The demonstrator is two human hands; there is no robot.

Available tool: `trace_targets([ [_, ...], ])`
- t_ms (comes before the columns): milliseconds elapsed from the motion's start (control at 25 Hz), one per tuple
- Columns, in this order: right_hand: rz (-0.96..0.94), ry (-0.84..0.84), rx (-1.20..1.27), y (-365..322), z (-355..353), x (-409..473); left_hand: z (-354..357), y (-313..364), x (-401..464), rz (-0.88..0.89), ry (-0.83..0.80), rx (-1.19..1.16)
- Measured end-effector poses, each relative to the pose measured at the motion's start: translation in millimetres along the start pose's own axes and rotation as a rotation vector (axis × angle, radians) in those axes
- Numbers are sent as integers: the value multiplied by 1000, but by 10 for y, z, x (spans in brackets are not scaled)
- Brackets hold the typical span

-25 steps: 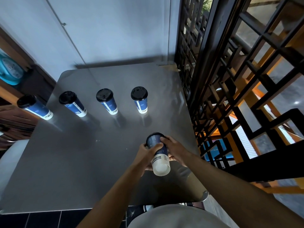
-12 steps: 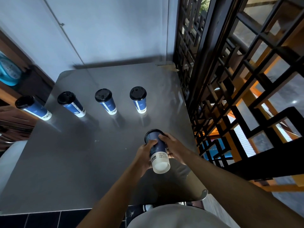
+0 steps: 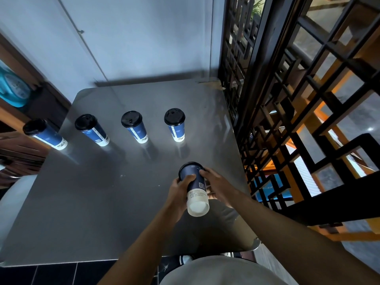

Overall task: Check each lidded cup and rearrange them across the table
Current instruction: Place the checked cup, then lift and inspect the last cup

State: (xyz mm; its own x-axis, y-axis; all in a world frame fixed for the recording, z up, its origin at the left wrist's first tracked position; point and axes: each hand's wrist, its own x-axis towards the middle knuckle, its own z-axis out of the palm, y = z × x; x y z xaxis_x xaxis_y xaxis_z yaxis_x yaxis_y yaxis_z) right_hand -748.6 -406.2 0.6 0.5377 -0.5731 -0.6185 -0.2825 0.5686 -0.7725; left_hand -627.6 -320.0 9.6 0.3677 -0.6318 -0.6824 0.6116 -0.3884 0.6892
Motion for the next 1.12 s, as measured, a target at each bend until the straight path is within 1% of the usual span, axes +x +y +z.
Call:
trace_targets([
  [80, -6, 8, -4, -9, 13, -2, -5, -5, 13, 4, -6, -6],
  [160, -13, 26, 1, 1, 19, -2, 4, 5, -2, -2, 15, 55],
  [280, -28, 54, 14, 35, 35, -7, 8, 19, -59, 62, 124, 404],
  [360, -38, 63, 19, 61, 43, -10, 12, 18, -75, 91, 130, 511],
  [440, -39, 74, 31, 71, 48, -1, 11, 36, -69, 78, 119, 459],
  [600, -25, 73, 53, 31, 54, -7, -39, 37, -16, -25, 23, 113],
  [720, -24, 66, 48, 3, 40, -29, -22, 21, -13, -42, 18, -17],
  [800, -26, 65, 41, -9, 36, -38, -12, 18, -19, -58, 4, -58],
  [880, -27, 71, 38, -16, 34, -44, -17, 17, -35, -82, -36, -39],
  [1040, -45, 80, 1, -12, 38, -66, -15, 37, -56, -45, 8, 170],
  [1120, -53, 73, -20, -12, 39, -74, -15, 46, -37, -26, 4, 240],
])
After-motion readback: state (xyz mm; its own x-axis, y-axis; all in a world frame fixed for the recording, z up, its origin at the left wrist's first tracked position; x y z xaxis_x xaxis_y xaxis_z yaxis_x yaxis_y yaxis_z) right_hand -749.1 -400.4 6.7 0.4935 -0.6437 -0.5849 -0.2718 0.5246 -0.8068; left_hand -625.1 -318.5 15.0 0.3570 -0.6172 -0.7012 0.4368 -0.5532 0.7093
